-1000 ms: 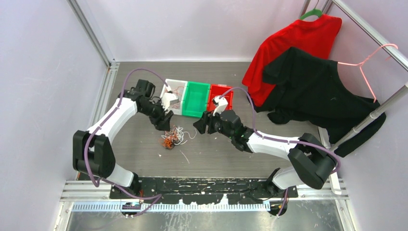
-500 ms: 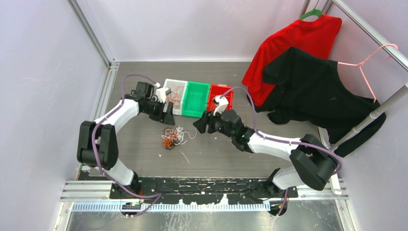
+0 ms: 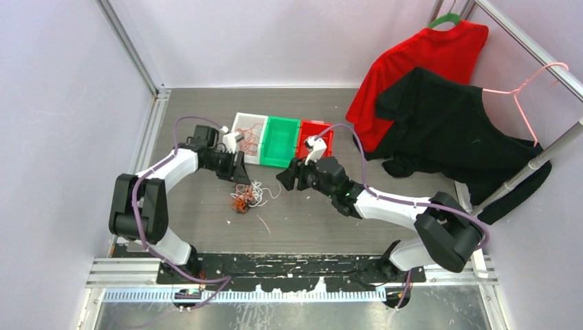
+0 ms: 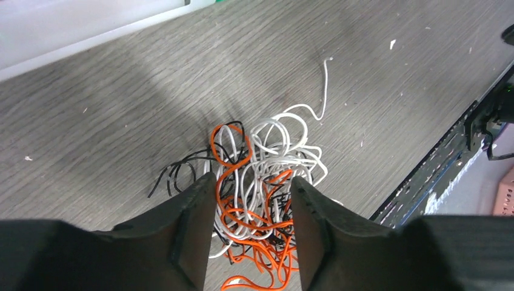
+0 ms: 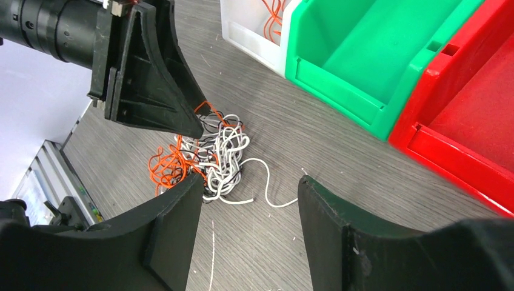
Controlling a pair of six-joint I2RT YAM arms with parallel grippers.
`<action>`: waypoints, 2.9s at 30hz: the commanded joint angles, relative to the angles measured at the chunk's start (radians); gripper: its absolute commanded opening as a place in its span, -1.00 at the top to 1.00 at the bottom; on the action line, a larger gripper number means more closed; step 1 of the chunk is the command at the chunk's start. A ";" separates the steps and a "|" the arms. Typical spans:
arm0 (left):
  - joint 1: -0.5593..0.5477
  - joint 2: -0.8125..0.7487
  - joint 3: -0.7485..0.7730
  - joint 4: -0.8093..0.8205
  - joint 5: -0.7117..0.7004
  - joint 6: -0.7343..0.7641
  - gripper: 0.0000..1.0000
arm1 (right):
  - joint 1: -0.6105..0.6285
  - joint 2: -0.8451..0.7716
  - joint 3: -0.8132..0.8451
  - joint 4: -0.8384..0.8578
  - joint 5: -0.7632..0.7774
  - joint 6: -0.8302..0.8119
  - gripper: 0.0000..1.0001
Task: Untangle the cables
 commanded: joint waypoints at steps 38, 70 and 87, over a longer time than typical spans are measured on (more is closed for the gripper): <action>0.080 -0.056 -0.098 0.199 0.186 -0.071 -0.27 | 0.003 -0.044 -0.003 0.081 0.004 0.012 -0.24; 0.084 -0.149 -0.102 0.126 0.310 -0.062 0.53 | 0.002 -0.061 -0.004 0.062 0.012 0.007 -0.25; 0.062 -0.272 0.073 -0.131 0.208 0.078 1.00 | 0.007 -0.047 0.039 0.077 -0.008 -0.006 -0.30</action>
